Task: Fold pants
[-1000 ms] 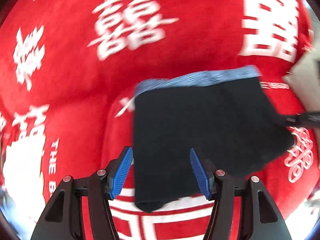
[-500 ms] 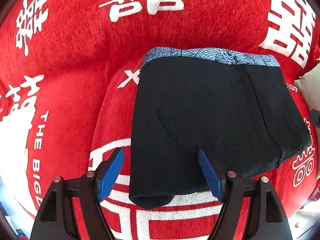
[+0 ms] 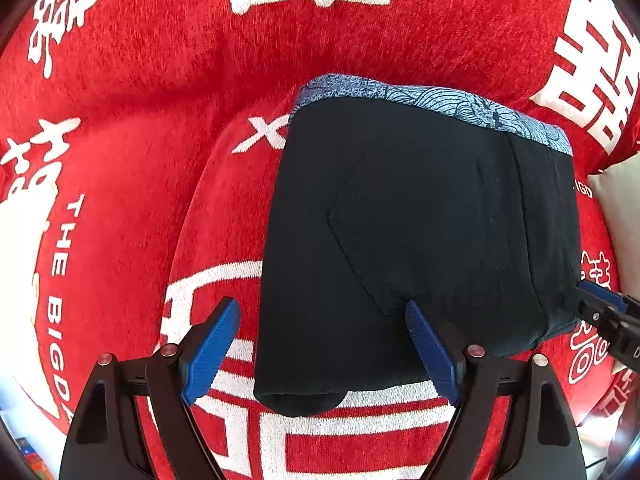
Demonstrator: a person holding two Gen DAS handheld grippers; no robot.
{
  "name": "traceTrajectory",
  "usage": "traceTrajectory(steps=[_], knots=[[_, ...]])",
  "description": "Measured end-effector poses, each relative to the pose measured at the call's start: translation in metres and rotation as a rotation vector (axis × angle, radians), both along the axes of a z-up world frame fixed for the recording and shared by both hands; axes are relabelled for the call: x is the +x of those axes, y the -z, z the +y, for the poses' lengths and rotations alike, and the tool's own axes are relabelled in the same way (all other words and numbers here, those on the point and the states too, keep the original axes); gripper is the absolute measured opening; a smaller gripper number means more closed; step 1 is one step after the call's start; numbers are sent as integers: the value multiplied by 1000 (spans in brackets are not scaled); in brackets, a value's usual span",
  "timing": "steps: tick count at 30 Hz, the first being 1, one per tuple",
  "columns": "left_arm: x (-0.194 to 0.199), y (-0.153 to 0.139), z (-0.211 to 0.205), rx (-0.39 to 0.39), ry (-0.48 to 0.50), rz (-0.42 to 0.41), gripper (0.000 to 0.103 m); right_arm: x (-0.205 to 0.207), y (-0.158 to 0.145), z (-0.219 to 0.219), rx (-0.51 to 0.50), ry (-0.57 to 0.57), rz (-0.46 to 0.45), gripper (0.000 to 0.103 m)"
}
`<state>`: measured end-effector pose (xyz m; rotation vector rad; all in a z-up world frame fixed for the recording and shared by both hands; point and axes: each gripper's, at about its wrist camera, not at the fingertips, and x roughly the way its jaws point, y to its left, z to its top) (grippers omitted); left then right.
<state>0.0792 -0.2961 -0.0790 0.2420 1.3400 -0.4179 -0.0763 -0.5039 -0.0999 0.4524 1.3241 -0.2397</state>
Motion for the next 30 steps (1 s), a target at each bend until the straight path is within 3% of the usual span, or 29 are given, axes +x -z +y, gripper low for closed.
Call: traceTrajectory(steps=[14, 16, 20, 28, 30], knots=[[12, 10, -1, 11, -6, 56, 86, -2, 6, 1, 16, 22, -3, 51], [14, 13, -1, 22, -9, 59, 94, -3, 6, -1, 21, 25, -1, 51], [15, 15, 1, 18, -14, 66, 94, -4, 6, -5, 26, 26, -4, 52], [15, 16, 1, 24, -7, 58, 95, -2, 4, -2, 35, 17, -30, 63], [14, 16, 1, 25, -3, 56, 95, -4, 2, -2, 49, 26, -43, 71]])
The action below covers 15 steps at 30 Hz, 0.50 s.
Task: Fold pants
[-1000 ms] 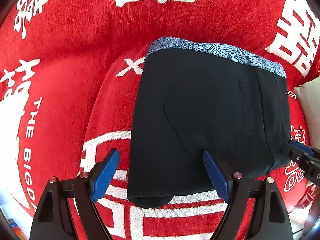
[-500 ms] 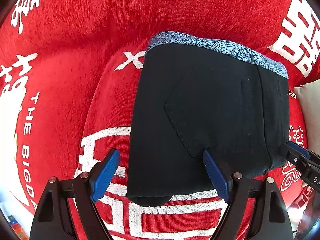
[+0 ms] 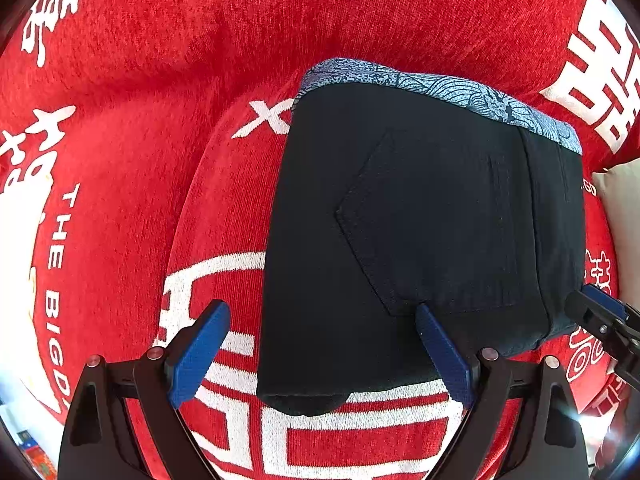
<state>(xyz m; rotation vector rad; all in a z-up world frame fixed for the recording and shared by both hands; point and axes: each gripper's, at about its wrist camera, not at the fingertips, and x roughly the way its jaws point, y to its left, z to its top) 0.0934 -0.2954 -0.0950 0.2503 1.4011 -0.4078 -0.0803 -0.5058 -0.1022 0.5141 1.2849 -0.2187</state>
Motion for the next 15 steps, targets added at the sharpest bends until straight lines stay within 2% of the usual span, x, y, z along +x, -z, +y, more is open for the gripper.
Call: traceTrajectory(steps=[3, 11, 15], knots=[[-1, 0, 0, -1, 1, 0, 95, -5, -2, -3, 20, 15, -2, 72], [0, -1, 1, 4, -2, 2, 95, -26, 3, -21, 85, 99, 63, 72], [1, -3, -2, 16, 24, 4, 95, -34, 15, -32, 181, 160, 84, 72]])
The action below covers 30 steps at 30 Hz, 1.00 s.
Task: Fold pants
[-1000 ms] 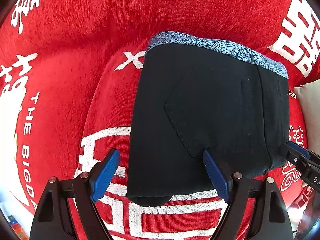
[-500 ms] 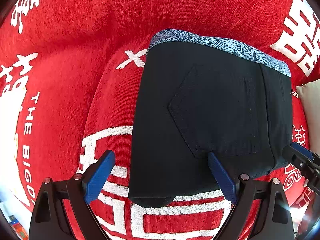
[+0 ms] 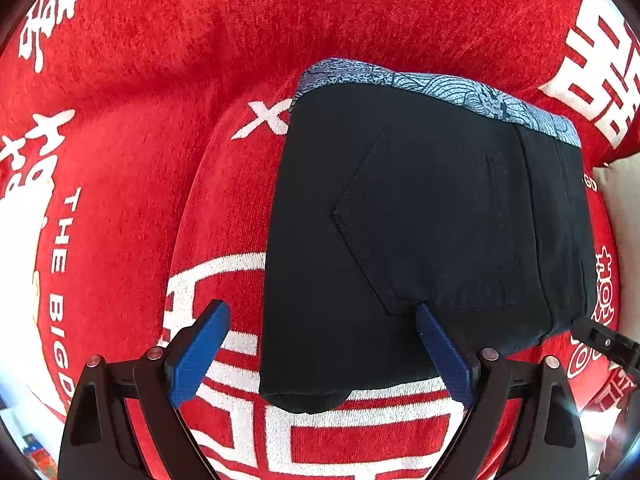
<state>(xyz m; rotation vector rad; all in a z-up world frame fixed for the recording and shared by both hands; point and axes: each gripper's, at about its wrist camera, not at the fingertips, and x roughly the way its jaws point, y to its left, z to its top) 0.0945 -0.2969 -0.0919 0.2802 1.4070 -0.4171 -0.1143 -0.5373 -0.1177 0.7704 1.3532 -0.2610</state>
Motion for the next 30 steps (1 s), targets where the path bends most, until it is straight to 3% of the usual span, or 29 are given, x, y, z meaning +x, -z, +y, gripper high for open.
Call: traceTrajectory(steps=[10, 14, 25, 30], knots=[[11, -12, -2, -1, 35, -17, 95, -14, -8, -15, 14, 14, -44, 72], [26, -19, 0, -35, 28, -26, 95, -13, -11, -34, 13, 17, -70, 72], [71, -5, 2, -223, 29, 146, 95, 19, 3, -65, 72, -27, -107, 72], [93, 22, -1, -291, 51, 262, 95, 34, 20, -74, 159, -66, -140, 73]])
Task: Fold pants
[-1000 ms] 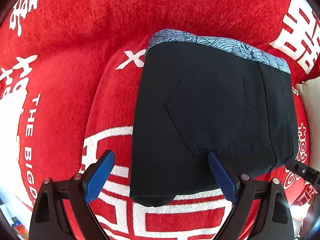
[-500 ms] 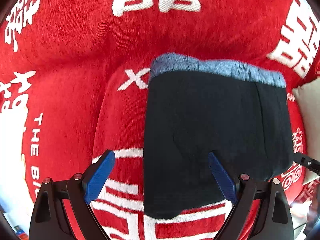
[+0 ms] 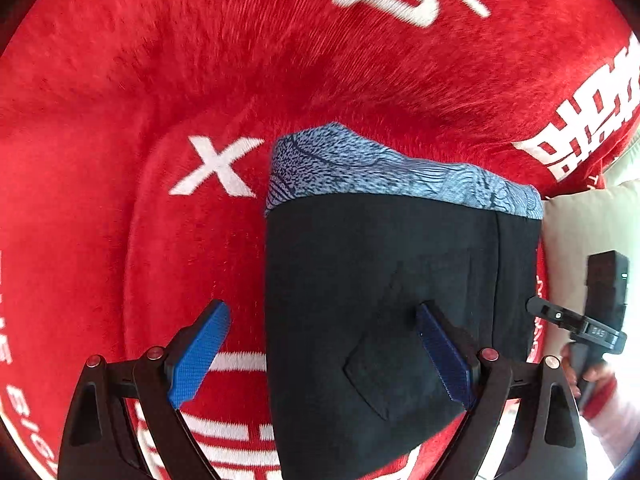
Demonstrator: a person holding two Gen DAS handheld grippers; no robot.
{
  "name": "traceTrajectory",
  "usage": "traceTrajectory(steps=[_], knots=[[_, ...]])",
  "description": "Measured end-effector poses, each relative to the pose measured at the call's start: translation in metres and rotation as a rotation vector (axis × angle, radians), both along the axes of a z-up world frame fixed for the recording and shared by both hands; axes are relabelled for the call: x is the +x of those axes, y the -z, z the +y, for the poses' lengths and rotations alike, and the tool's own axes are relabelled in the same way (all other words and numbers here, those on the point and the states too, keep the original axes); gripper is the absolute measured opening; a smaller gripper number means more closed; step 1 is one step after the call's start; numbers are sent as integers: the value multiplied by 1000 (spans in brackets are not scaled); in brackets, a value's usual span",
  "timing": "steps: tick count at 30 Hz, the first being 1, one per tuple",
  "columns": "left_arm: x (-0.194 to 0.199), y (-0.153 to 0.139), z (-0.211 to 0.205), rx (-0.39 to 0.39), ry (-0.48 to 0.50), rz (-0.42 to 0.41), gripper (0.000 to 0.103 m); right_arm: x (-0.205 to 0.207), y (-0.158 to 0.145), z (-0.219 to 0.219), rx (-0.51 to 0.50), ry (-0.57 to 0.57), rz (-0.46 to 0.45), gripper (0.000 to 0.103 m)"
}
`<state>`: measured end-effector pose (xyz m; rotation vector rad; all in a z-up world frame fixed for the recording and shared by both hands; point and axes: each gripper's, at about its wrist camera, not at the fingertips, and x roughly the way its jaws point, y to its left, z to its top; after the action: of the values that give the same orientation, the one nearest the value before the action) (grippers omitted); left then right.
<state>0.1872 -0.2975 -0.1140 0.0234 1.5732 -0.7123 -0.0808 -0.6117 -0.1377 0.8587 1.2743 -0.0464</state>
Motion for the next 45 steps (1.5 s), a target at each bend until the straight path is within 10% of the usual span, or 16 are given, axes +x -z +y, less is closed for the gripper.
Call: traceTrajectory(steps=[15, 20, 26, 45], knots=[[-10, 17, -28, -33, 63, 57, 94, 25, 40, -17, 255, -23, -41, 74], [-18, 10, -34, -52, 52, 0, 78, 24, 49, -20, 319, 25, -27, 64], [-20, -2, -32, -44, -7, -29, 66, 21, 41, -15, 340, 40, -56, 42], [-71, -51, -4, -53, -43, -41, 60, -23, 2, -5, 421, 23, -103, 38]])
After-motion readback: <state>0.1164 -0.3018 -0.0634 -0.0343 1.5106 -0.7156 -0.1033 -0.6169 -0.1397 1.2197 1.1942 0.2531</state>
